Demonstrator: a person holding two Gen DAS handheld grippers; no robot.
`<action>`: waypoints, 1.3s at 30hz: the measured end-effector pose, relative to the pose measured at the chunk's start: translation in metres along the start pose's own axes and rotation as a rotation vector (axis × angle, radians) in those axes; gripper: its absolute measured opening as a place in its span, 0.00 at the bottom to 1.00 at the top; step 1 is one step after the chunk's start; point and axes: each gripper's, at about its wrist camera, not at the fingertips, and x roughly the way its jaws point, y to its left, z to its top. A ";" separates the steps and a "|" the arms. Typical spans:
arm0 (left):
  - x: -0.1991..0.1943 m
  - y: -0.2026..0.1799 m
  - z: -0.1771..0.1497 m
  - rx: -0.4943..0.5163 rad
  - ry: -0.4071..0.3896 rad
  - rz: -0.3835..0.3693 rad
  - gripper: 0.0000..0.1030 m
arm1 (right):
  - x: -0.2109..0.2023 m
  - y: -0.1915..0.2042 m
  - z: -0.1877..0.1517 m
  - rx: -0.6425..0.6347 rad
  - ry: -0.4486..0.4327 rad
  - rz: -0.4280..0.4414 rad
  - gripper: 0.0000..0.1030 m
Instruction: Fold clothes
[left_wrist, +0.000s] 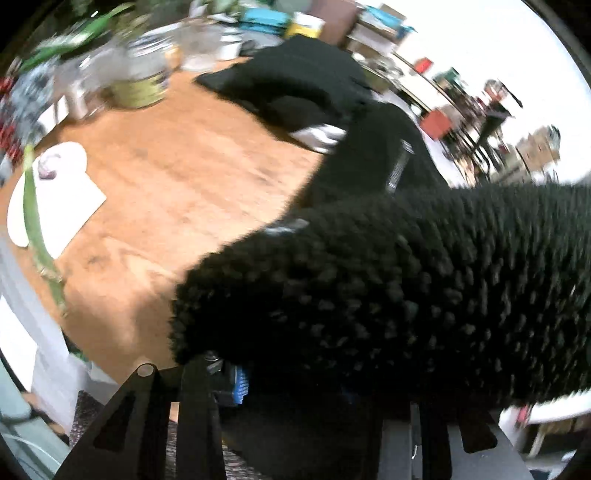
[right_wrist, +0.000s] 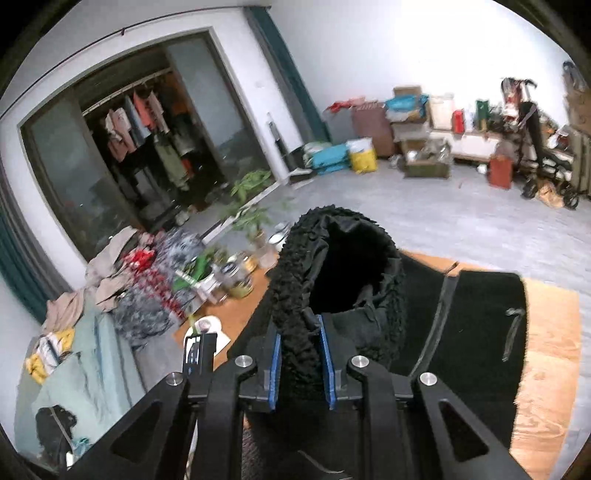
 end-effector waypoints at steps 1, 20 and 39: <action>0.005 0.007 -0.001 -0.008 0.015 0.006 0.34 | 0.010 -0.001 -0.006 0.008 0.022 0.015 0.20; -0.030 0.018 -0.052 0.255 0.087 0.078 0.31 | 0.111 -0.153 -0.324 0.465 0.668 -0.179 0.46; -0.020 -0.027 -0.033 0.322 0.334 0.105 0.31 | 0.167 -0.151 -0.255 0.230 0.732 -0.010 0.59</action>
